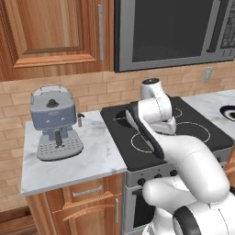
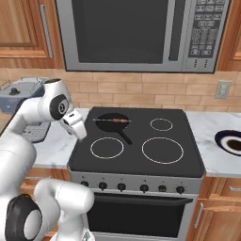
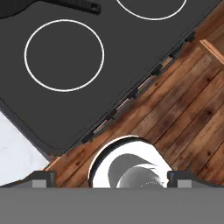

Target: Place the cold items (tomato and mushroom) from the fridge in one tupperware on the dining counter. Place the warm items (kebab skewer and hot dog) in the stove area in another tupperware.

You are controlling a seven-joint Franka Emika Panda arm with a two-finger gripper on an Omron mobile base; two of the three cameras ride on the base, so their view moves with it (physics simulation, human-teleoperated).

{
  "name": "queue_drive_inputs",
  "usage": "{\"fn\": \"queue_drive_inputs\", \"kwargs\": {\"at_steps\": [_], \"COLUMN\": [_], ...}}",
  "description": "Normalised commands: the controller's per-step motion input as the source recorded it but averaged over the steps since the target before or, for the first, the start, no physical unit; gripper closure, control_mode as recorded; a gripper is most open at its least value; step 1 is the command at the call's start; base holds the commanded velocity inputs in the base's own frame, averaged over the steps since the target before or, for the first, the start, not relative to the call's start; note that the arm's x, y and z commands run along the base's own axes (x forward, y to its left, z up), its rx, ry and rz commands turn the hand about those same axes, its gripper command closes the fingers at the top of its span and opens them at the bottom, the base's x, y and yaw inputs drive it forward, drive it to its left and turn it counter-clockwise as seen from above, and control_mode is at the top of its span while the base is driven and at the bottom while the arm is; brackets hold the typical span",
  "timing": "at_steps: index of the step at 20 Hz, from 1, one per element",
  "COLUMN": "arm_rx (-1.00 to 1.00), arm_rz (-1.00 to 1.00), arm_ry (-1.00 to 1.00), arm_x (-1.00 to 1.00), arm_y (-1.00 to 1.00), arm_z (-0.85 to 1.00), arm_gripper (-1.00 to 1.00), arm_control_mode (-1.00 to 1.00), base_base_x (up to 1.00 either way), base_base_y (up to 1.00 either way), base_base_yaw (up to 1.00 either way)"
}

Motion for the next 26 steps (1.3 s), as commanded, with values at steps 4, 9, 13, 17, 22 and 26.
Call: {"fn": "queue_drive_inputs", "kwargs": {"at_steps": [4, 9, 13, 17, 22, 26], "arm_rx": [0.05, 0.14, 0.26, 0.25, 0.01, 0.0], "arm_rz": [-0.54, -0.33, -0.26, -0.02, 0.0, 0.0], "arm_ry": [-0.14, -0.03, -0.05, -0.12, -0.12, -0.03], "arm_x": [0.87, 0.56, 0.53, 0.32, 0.65, 0.69], "arm_y": [0.0, -0.16, -0.07, -0.05, 0.01, 0.0], "arm_z": [-0.02, 0.0, -0.21, -0.47, -0.28, 0.0], "arm_gripper": [-1.0, -1.0, -1.0, -1.0, -1.0, -1.0], "arm_control_mode": [-1.0, -1.0, -1.0, -1.0, -1.0, -1.0], "base_base_x": [0.0, 0.0, 0.0, 0.0, 0.0, 0.0], "base_base_y": [0.0, 0.0, 0.0, 0.0, 0.0, 0.0], "base_base_yaw": [0.0, 0.0, 0.0, 0.0, 0.0, 0.0]}}
